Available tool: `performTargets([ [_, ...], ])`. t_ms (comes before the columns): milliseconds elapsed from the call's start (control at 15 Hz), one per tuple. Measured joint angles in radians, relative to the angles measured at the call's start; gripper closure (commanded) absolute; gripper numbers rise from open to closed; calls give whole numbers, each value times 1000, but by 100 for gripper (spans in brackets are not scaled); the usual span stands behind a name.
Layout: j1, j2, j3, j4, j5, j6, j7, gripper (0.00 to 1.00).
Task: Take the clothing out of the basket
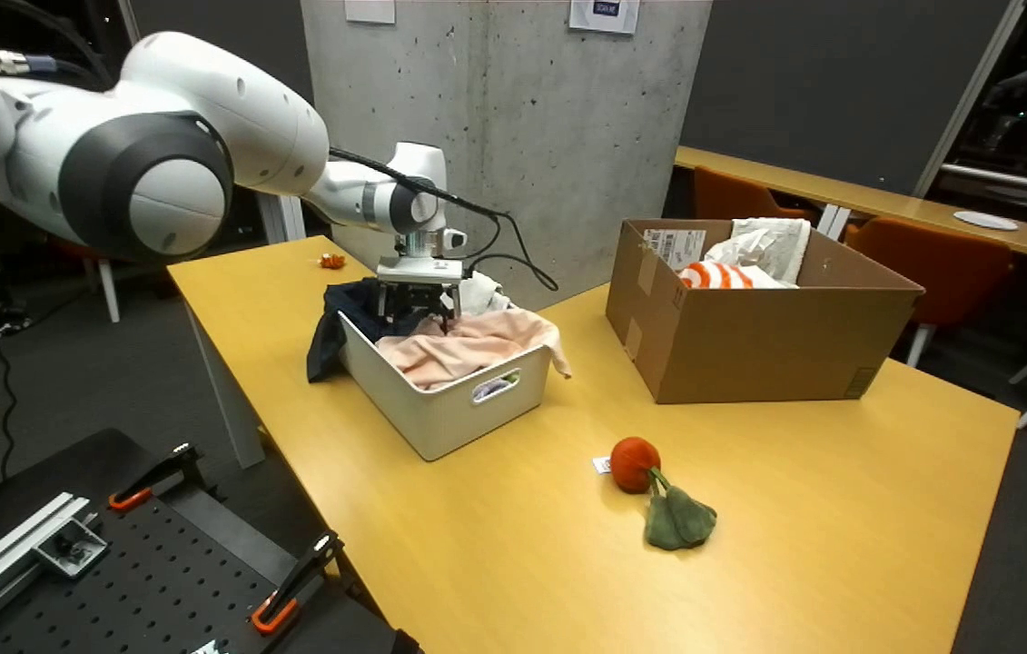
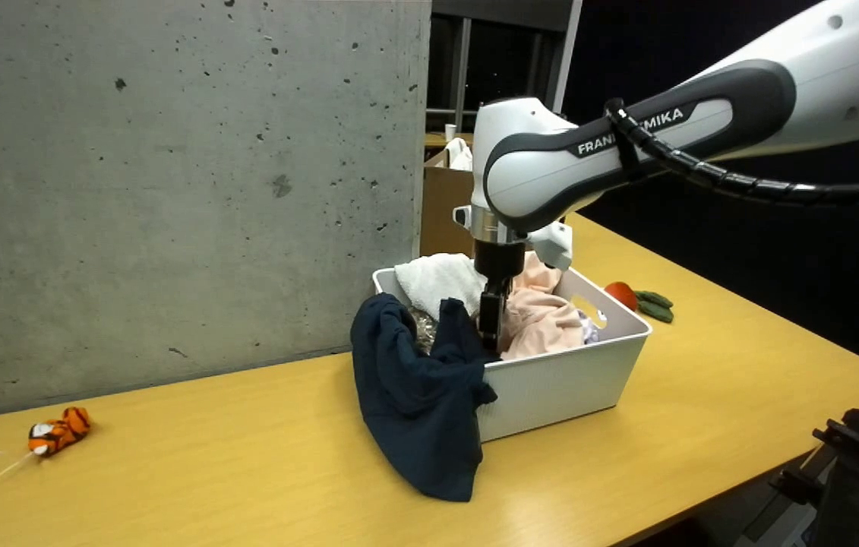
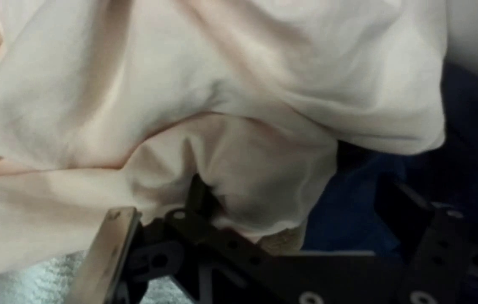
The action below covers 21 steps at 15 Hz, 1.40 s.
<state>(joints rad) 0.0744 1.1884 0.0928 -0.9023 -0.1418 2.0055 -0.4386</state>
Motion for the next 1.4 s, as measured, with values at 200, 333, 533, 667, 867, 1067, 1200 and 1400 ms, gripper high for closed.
performTargets([
  [200, 0, 56, -14, 78, -2, -25, -10, 32],
  [333, -1, 83, -18, 124, -2, -35, -18, 49],
  [533, -7, 108, -18, 182, -1, -66, -25, 73],
  [667, -11, 121, -18, 216, 1, -90, -26, 88],
  [867, -18, 128, -18, 249, 6, -122, -27, 100],
  [1067, -27, 128, -18, 268, 13, -149, -27, 98],
  [1200, -33, 127, -18, 287, 14, -174, -25, 98],
  [1400, -46, 112, -18, 324, 14, -204, -9, 98],
])
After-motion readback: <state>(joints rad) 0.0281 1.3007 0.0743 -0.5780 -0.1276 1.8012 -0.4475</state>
